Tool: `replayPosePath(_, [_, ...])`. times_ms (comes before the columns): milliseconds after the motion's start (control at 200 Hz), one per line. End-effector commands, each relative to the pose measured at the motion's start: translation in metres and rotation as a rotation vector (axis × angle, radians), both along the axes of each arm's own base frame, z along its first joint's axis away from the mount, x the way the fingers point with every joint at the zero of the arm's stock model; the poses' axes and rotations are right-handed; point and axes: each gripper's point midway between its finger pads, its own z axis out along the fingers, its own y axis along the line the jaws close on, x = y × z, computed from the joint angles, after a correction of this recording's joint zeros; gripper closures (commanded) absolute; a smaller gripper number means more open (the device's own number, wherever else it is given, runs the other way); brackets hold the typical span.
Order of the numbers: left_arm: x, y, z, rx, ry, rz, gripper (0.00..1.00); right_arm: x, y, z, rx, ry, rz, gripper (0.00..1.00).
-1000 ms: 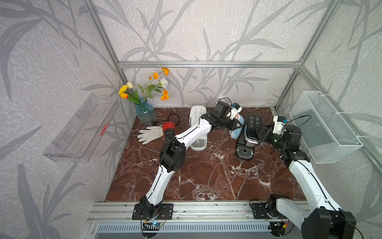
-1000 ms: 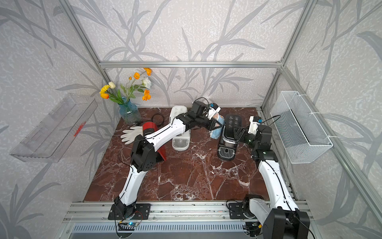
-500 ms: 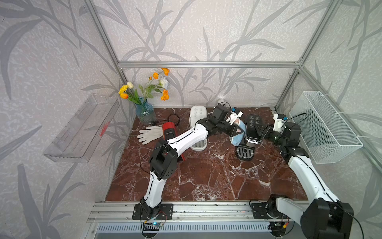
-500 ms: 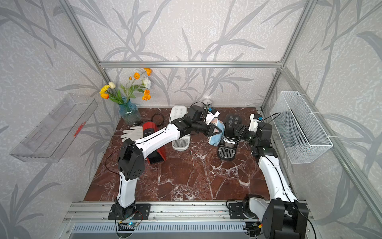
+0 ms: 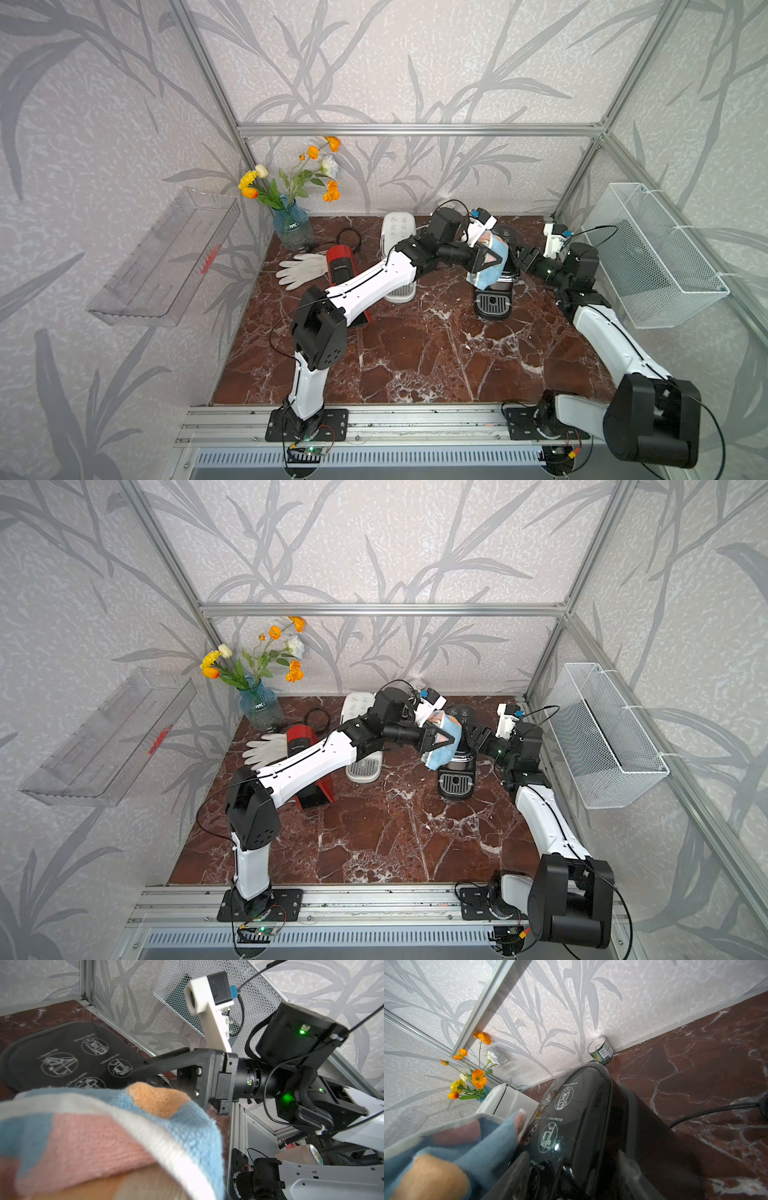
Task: Wipe the surface of a coffee machine
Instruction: Wipe the dirt from the surface of the coffee machine.
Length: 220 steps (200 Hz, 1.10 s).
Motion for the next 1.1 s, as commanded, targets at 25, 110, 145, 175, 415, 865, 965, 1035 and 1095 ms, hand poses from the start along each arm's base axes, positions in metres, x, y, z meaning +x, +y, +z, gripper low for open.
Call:
replayPosePath(25, [-0.004,0.000,0.028,0.005,-0.073,0.012,0.98,-0.026,0.031,-0.049,0.058,0.197,0.135,0.36])
replayPosePath(110, [0.008,0.008,0.018,0.116,-0.125,0.096,0.98,-0.029,0.029,-0.050,0.043,0.196,0.123,0.36])
replayPosePath(145, [0.012,0.010,0.013,0.154,-0.134,0.119,0.98,-0.029,0.029,-0.050,0.040,0.194,0.120,0.36])
replayPosePath(175, [0.016,0.010,0.010,0.180,-0.134,0.132,0.98,-0.030,0.029,-0.050,0.040,0.195,0.119,0.36])
replayPosePath(415, [0.019,0.003,-0.015,0.288,-0.136,0.149,0.98,-0.034,0.019,-0.050,0.000,0.198,0.066,0.36])
replayPosePath(865, [-0.023,0.024,-0.087,0.274,0.050,0.186,0.99,-0.035,0.015,-0.056,0.001,0.210,0.052,0.36])
replayPosePath(965, [-0.035,0.027,-0.098,0.265,0.077,0.179,0.99,-0.034,0.015,-0.055,0.006,0.206,0.052,0.36])
replayPosePath(1035, [-0.042,0.029,-0.110,0.282,0.103,0.179,0.99,-0.034,0.015,-0.054,0.007,0.204,0.054,0.36])
replayPosePath(1095, [-0.047,0.032,-0.120,0.291,0.155,0.183,0.99,-0.034,0.016,-0.053,0.008,0.204,0.056,0.36])
